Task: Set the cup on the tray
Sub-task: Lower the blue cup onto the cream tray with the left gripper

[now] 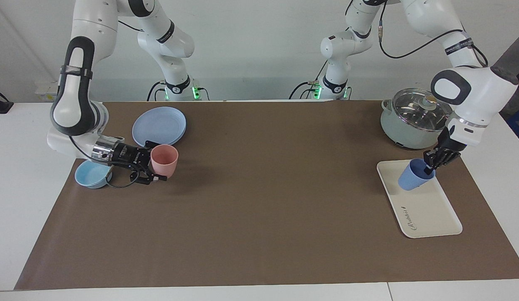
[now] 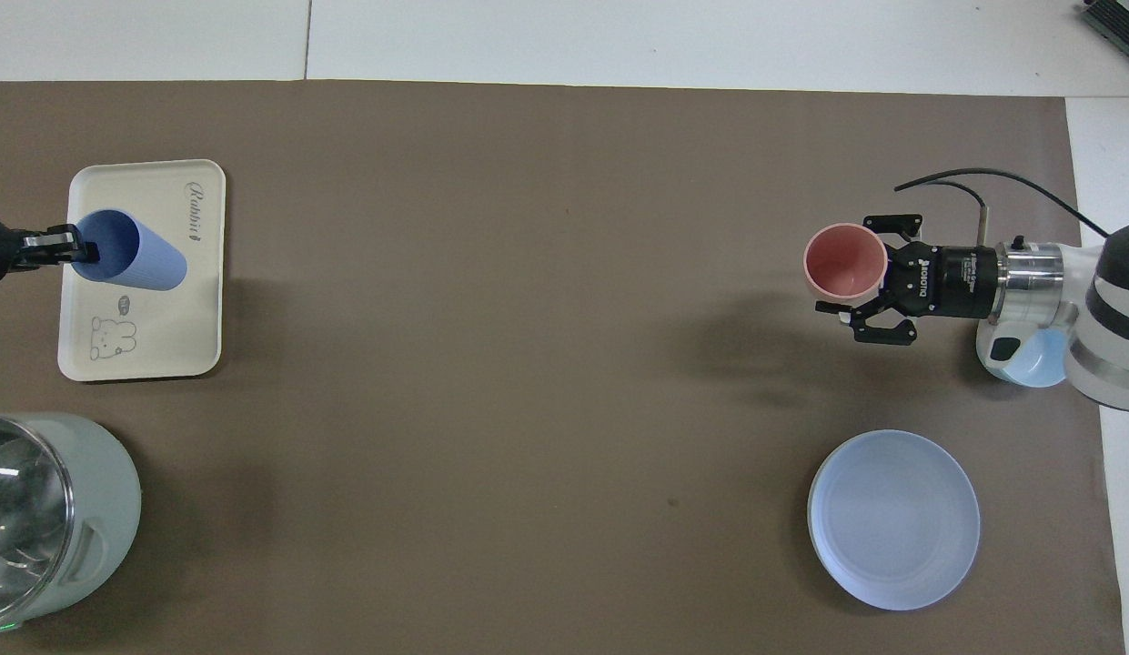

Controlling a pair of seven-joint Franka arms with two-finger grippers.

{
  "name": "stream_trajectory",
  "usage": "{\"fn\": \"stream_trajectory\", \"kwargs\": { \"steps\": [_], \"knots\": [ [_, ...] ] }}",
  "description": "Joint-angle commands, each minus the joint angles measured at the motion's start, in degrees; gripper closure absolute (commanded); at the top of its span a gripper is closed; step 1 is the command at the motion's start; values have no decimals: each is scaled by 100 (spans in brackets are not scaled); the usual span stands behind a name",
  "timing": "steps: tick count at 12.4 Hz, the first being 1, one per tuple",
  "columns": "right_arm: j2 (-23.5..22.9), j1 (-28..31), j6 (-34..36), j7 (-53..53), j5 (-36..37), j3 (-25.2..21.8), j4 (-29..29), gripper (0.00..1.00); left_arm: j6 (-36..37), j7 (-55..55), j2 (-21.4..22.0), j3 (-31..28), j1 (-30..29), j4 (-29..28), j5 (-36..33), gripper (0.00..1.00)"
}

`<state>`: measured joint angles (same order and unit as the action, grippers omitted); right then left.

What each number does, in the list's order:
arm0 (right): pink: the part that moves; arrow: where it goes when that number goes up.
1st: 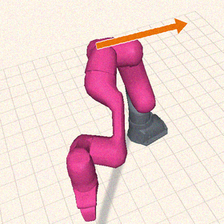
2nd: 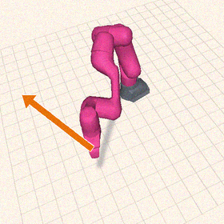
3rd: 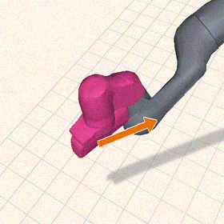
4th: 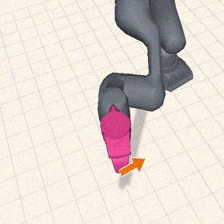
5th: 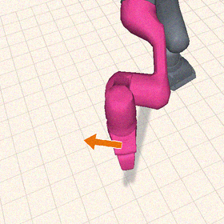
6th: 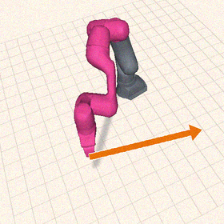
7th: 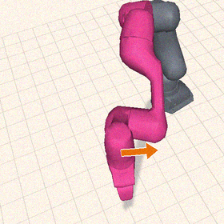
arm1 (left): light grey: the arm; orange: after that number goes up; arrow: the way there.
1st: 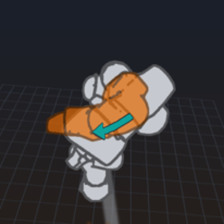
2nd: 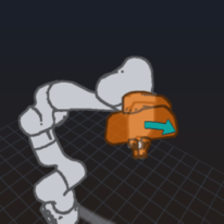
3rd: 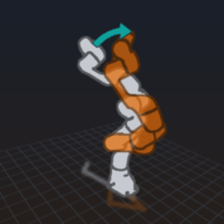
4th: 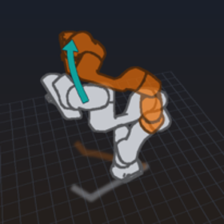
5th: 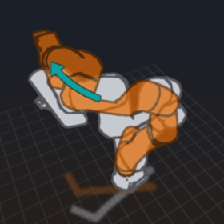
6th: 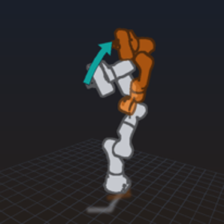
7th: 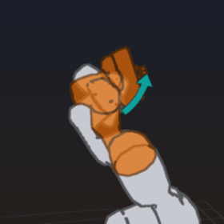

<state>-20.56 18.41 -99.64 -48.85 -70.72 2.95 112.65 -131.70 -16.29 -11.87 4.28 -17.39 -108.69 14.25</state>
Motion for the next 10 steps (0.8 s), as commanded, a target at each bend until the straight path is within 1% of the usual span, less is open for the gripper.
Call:
{"fn": "stream_trajectory", "kwargs": {
  "steps": [1,2,3,4,5,6,8,9,10],
  "knots": [
    [-290,241,191,445,-109,65,-85,100,-259,-611,-131,73,-211,-133,368,100],
    [-291,250,191,464,-100,56,-85,100,-295,-716,-157,73,-238,-204,386,100],
    [-352,320,217,473,-91,47,-85,100,-417,-769,-149,82,-256,-353,421,100],
    [-457,399,208,630,-48,39,-94,100,-479,-770,-148,82,-212,-372,473,100],
    [-519,452,226,675,-47,47,-94,100,-480,-779,-148,73,-186,-346,491,42],
    [-597,461,243,736,-56,47,-85,100,-436,-787,-148,82,-185,-311,491,0],
    [-625,470,261,851,-126,47,2,100,-174,-761,0,91,-116,-126,396,0],
    [-616,514,252,903,-144,56,133,100,89,-718,201,82,-19,-65,282,0],
    [-581,549,244,1043,-196,56,274,100,474,-708,342,73,103,66,-120,0]
  ]
}}
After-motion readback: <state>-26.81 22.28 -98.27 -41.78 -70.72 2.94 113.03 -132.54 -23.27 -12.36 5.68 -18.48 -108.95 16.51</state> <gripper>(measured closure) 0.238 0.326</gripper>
